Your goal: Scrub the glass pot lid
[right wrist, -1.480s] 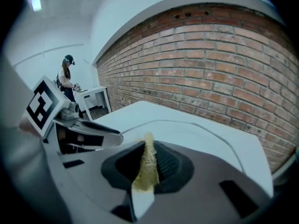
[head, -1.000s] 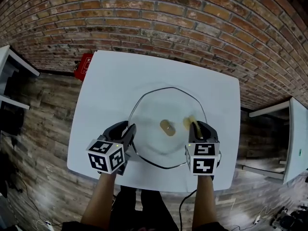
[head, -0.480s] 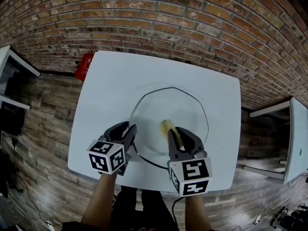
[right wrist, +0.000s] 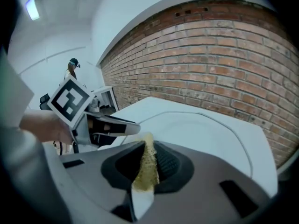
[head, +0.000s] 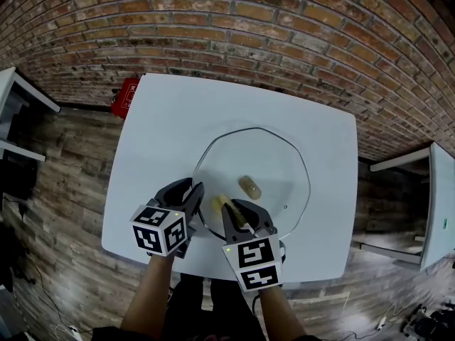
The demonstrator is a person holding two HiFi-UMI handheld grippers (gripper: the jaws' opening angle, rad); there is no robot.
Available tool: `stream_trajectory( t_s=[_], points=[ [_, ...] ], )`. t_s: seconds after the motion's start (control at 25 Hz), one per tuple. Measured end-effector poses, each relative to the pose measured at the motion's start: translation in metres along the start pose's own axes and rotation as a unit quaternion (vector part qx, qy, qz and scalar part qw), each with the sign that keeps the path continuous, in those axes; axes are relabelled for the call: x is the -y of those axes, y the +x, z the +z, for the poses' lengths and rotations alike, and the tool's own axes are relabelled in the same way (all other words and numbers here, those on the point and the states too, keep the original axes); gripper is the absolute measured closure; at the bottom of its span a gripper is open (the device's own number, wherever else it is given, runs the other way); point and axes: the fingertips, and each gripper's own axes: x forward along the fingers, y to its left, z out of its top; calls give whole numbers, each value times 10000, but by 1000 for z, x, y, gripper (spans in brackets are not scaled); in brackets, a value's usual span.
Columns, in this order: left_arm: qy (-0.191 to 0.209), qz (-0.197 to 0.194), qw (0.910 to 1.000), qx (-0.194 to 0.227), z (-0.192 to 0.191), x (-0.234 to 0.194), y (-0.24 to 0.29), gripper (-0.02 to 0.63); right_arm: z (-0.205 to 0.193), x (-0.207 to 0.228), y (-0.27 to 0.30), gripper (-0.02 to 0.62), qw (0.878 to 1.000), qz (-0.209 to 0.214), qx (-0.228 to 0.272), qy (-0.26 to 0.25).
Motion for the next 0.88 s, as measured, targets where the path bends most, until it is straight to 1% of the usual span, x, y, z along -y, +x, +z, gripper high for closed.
stream_trajectory(
  t_s=[0.16,0.28,0.48,0.56,0.72,0.8,0.88],
  points=[
    [28,-7,10000,-13,1,0,1,483,-14,29,-6,537,9991,-357,-208,-25],
    [26,1,10000,-17,0,1,0,483,-27,57,-17,537,9970,-701,-320,76],
    [38,19,10000,-12,0,1,0,483,-44,106,-43,537,9892,-1380,-445,201],
    [42,21,10000,-15,0,1,0,482,-51,120,-52,537,9859,-1579,-484,266],
    [49,28,10000,-6,0,2,0,482,-49,129,-61,537,9840,-1715,-390,271],
    [54,28,10000,-10,0,2,0,482,-33,123,-65,537,9855,-1686,-77,199],
    [56,25,10000,-17,1,2,-1,482,-14,105,-67,537,9886,-1462,289,198]
  ],
)
